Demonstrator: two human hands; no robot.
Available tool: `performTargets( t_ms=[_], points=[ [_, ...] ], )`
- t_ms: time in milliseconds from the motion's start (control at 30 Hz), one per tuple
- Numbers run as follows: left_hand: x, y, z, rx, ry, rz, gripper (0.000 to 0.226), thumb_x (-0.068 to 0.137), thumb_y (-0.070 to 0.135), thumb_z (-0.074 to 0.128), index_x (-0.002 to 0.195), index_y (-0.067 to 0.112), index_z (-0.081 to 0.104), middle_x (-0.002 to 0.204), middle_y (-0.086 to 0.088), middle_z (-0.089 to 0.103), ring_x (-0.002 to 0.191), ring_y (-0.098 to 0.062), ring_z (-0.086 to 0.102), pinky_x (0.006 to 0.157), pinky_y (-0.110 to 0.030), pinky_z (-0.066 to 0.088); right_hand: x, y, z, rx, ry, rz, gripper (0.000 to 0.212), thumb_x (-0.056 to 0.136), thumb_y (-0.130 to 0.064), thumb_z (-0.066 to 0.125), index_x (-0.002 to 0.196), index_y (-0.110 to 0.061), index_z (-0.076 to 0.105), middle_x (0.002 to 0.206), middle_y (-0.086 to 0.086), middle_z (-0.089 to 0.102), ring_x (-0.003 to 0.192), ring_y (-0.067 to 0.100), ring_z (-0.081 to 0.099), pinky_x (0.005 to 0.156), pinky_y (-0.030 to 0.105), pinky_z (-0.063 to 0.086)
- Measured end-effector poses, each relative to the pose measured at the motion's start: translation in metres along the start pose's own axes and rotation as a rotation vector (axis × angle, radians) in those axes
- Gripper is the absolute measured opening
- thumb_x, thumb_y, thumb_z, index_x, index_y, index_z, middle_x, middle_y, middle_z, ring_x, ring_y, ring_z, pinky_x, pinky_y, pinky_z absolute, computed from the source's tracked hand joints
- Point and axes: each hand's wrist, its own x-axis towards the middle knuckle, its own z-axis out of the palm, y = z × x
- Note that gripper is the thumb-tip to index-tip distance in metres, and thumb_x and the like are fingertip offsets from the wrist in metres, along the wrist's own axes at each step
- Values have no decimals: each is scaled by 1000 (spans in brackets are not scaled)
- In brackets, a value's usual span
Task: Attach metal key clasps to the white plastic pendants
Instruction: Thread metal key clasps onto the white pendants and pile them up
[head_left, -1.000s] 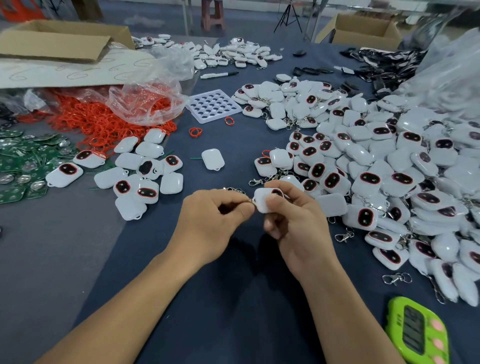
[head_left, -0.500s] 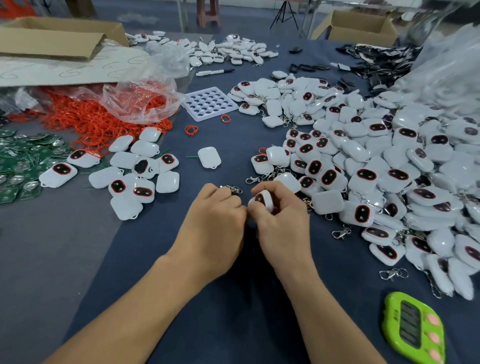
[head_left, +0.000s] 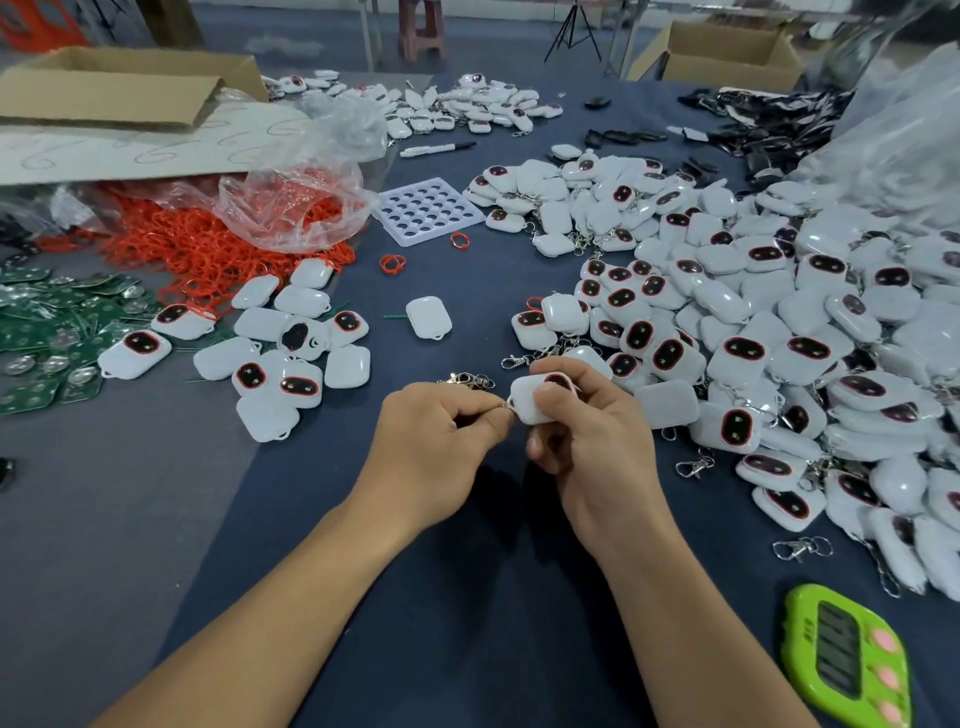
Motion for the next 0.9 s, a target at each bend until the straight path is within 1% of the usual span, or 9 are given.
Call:
performTargets(
  t_ms=[100,167,300,433,500,600,667,767,900],
  points=[
    [-1,0,-2,469,27,255,27,84,12,67,57,14,64,54,4,52,63,-20,44,64,-33,35,-6,7,6,-264,-1,-185,22,84,0,66,87,-21,72,66,-3,62,48,15,51,45,24,43],
    [-2,-2,-2,594,51,375,20,76,11,65,56,14,63,54,0,51,59,-24,44,64,-35,34,-8,8,9,-355,-21,-230,23,86,0,69,89,-23,71,65,-4,61,53,15,54,49,26,47],
    [-4,0,0,492,119,279,25,85,16,63,61,19,58,59,9,50,63,-17,39,69,-31,32,-5,2,7,-181,13,-100,16,81,-8,65,89,-20,72,70,0,65,46,17,52,42,22,40],
    [-3,3,-1,27,123,69,2,82,31,69,82,31,71,71,15,63,75,-14,54,68,-16,40,-3,-3,2,10,5,16,33,95,4,54,85,-20,75,79,8,70,42,18,52,39,22,34],
    [-3,4,-1,-95,110,16,8,80,33,70,86,37,73,72,18,67,77,-13,59,69,-17,44,-2,-4,2,45,2,45,35,96,5,53,84,-19,76,80,9,70,42,19,52,39,23,34],
    [-2,2,0,165,133,86,17,81,29,66,69,17,66,61,7,57,73,-17,49,64,-16,36,-3,-2,2,-14,-5,12,27,94,4,57,88,-17,73,76,8,69,43,19,52,39,23,35],
    [-3,1,0,333,154,161,24,81,23,64,59,15,58,52,7,41,69,-17,38,66,-16,30,-4,0,3,-95,-13,-33,17,84,-3,63,88,-17,72,72,5,68,43,19,53,40,22,36],
    [-4,0,0,391,187,220,21,80,19,68,60,20,62,52,13,32,61,-14,33,67,-26,30,-5,1,3,-126,-12,-35,17,73,-11,64,84,-21,73,71,3,68,44,19,53,41,21,36],
    [0,-4,-2,388,281,145,11,80,18,74,73,27,74,56,13,43,64,-12,38,68,-34,35,-4,-1,1,-223,-122,-8,24,73,-15,64,92,-19,77,74,6,70,47,19,54,42,23,37]
  ],
)
